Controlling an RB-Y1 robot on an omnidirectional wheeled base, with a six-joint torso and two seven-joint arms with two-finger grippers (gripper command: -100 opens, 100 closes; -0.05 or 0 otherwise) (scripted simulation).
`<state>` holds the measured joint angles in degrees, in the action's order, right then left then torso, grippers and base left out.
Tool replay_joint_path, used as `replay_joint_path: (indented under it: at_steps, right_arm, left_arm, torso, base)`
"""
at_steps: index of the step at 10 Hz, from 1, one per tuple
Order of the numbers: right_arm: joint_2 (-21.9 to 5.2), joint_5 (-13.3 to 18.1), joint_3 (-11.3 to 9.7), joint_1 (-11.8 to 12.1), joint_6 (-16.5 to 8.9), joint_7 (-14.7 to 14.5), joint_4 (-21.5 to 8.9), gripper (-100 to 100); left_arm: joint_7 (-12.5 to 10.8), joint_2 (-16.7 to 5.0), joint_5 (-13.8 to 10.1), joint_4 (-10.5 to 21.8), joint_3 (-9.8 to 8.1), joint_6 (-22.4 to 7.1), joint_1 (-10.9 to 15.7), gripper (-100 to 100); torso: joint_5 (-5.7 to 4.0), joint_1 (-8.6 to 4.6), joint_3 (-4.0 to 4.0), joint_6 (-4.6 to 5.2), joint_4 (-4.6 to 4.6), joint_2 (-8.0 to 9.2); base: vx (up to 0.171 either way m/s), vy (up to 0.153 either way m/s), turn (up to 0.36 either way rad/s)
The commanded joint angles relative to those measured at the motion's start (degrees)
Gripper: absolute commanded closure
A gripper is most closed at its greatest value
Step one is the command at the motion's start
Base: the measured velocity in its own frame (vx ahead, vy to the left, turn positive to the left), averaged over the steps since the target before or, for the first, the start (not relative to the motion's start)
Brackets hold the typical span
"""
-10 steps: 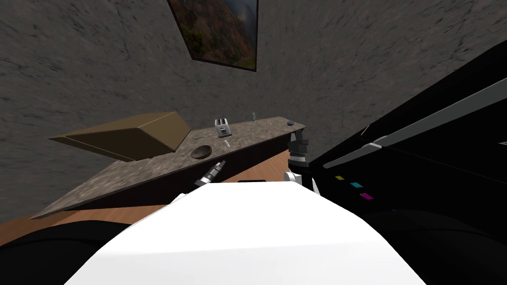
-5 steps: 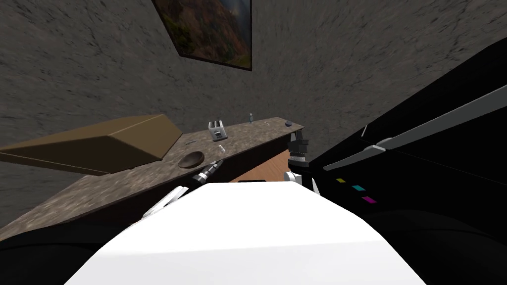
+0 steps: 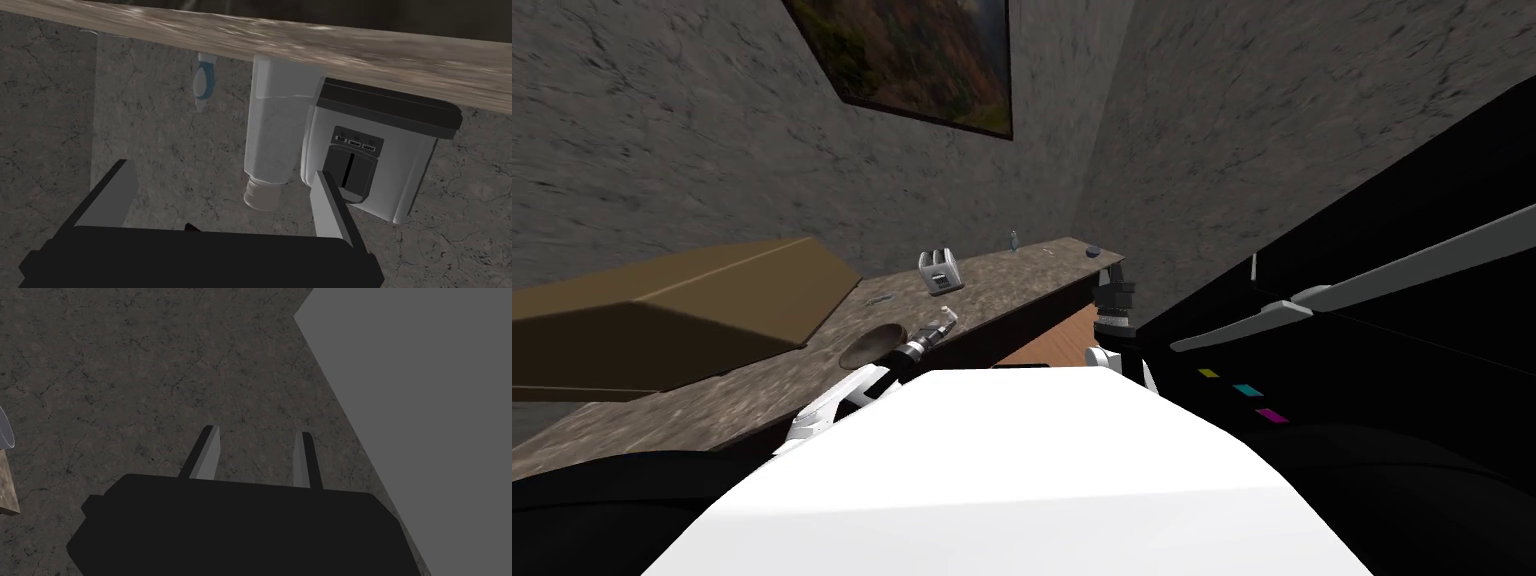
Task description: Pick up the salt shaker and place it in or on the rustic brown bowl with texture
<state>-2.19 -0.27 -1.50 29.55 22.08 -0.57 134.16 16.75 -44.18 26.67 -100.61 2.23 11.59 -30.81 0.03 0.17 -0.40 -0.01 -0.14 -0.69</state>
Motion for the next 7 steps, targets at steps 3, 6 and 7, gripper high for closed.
replay_joint_path:
  at_steps: [3, 6, 7]
  right_arm:
    - [0.00, 0.00, 0.00, -0.01, 0.00, 0.00, 0.00, 0]
    - [0.01, 0.00, -0.01, -0.04, -0.01, 0.00, -0.01, 0]
    - [0.01, 0.00, -0.01, -0.03, -0.01, 0.00, -0.01, 0]
  left_arm:
    - [0.70, -0.40, 0.63, 0.82, 0.16, -1.24, 1.26, 0]
    - [-0.06, -0.41, -0.26, 5.34, -0.84, -1.93, 4.48, -100]
    - [-0.20, -0.41, -0.44, 6.25, -1.04, -2.07, 5.12, -100]
  torso:
    - [0.02, 0.02, 0.17, -0.03, 0.06, 0.32]
    - [-0.04, -0.23, 0.55, 0.02, 0.20, 0.97]
    - [-0.05, -0.22, 0.63, -0.03, 0.24, 1.09]
  base:
    - [0.080, 0.043, -0.018]
    - [-0.081, -0.015, -0.227]
    - [-0.075, -0.017, -0.076]
